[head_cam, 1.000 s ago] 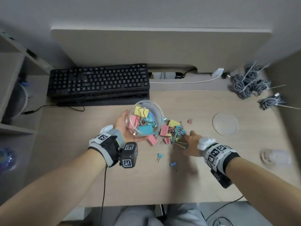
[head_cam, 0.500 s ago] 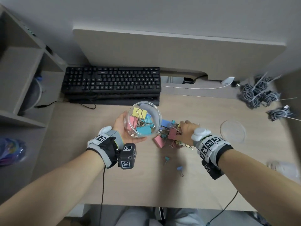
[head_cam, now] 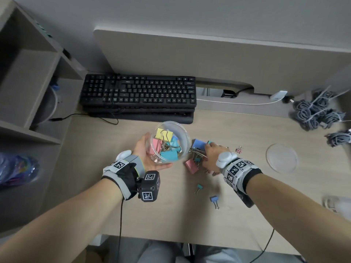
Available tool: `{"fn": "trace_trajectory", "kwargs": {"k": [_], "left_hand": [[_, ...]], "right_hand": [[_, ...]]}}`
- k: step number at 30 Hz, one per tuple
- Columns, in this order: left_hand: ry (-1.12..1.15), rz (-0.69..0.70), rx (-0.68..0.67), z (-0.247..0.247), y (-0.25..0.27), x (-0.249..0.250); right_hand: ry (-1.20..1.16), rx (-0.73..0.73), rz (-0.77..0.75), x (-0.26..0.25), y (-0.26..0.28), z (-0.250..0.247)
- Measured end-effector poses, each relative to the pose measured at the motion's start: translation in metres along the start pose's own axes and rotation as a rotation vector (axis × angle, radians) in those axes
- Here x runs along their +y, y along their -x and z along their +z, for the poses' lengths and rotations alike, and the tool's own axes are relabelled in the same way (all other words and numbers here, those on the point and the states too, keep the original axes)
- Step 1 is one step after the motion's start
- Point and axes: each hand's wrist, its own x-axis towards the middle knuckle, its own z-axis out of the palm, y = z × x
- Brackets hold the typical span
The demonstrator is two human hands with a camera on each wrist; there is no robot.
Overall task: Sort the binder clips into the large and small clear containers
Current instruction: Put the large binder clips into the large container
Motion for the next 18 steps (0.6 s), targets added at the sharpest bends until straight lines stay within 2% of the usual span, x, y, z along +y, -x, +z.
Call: {"fn": "trace_trajectory", "kwargs": {"k": [3,7,14,18], "left_hand": [[0.009,-0.010,-0.020,0.005,-0.003,0.002],[-0.001,-0.016,-0.034,0.017,-0.007,0.006],[-0.038,-0.019,-0.041,0.037,-0.010,0.014],[-0.042,-0.020,-0.033,0.043,-0.013,0.015]], "right_hand": [[-0.181,0.023,-0.035,0.008,0.009,-0.008],[-0.326,-0.018,0.003,0.022,0.017,-0.022],[-0.539,0.118,0.068,0.040,0.040,-0.059],[-0.719,0.172,-0.005,0.039,0.056,-0.093]]}}
